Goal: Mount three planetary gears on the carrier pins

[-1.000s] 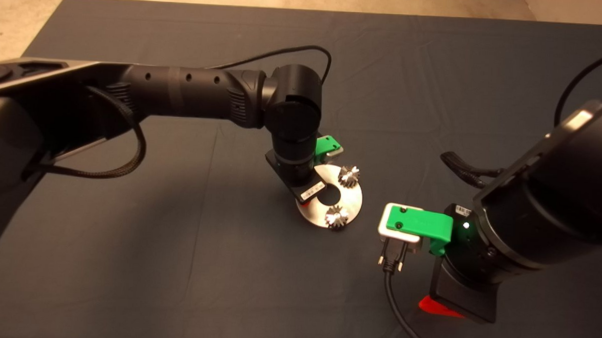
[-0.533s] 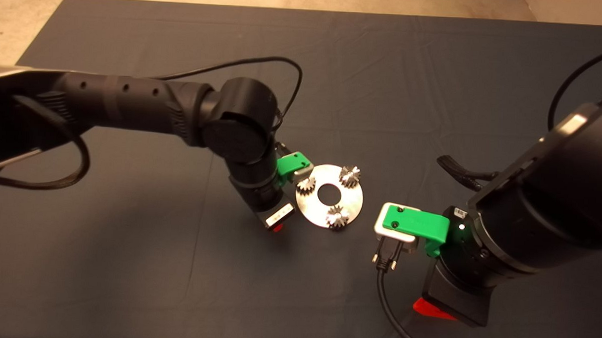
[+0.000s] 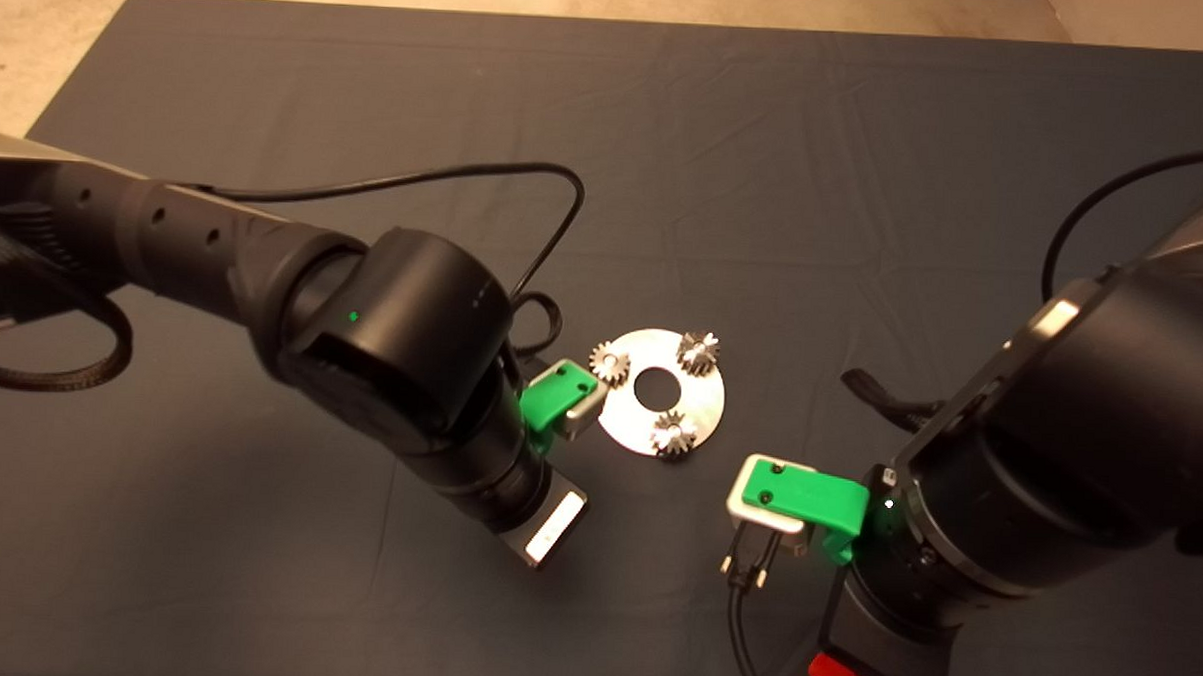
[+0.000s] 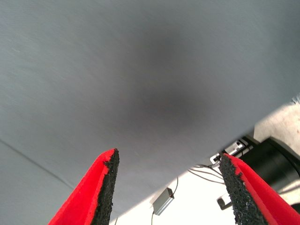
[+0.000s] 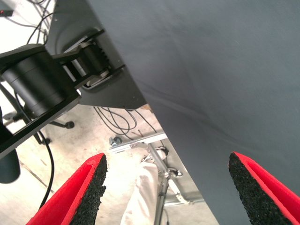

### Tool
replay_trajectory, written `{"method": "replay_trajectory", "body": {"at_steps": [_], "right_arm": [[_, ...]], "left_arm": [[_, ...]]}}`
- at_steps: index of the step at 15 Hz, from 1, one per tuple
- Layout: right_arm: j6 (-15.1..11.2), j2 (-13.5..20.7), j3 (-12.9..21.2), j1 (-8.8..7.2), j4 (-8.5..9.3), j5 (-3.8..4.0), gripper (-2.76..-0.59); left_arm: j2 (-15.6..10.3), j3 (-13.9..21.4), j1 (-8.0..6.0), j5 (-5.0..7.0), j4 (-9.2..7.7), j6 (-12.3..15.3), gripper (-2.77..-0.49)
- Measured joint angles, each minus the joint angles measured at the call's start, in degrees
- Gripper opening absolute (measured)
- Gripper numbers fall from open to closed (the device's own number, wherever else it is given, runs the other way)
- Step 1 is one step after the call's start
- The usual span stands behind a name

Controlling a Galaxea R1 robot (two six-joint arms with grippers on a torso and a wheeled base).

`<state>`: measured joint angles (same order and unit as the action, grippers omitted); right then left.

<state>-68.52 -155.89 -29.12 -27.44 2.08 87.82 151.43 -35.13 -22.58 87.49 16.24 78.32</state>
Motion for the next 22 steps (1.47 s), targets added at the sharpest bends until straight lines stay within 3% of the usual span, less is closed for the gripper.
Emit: {"method": "replay_trajectory", "body": {"at_steps": [3,4,7,8,10,12,19,22], "right_arm": [[-1.00,-1.25,0.40,0.43,-1.05,0.02,-1.45],[-2.29,-1.58,1.04,1.33,-1.49,0.07,-1.45],[-6.18,-4.40,1.43,6.16,-3.79,0.11,-1.45],[-6.87,-6.38,0.89,6.69,-4.23,0.07,-1.45],[-8.23,-9.41,-0.34,7.19,-5.33,-0.15,-1.45],[-9.06,-9.72,-0.95,7.85,-5.50,0.05,-1.45],[-9.59,-10.67,-1.49,8.24,-5.47,0.51,-1.45],[-9.79,-10.82,-1.49,8.24,-5.47,0.57,-1.45]], "left_arm": [[2.73,3.71,0.00,0.02,0.01,1.91,-1.77],[4.06,4.48,0.00,-0.03,0.01,2.24,-1.77],[5.68,5.25,-0.38,0.02,0.01,3.40,-1.77],[5.86,5.25,-0.49,-0.01,0.02,3.80,-1.77],[6.07,5.77,-0.46,0.20,-0.11,5.14,-1.77],[6.66,6.14,-0.46,0.23,-0.21,6.18,-1.77],[8.00,6.74,-0.49,2.43,-0.65,7.62,-1.77],[7.95,6.75,-0.49,2.46,-0.79,7.78,-1.77]]}}
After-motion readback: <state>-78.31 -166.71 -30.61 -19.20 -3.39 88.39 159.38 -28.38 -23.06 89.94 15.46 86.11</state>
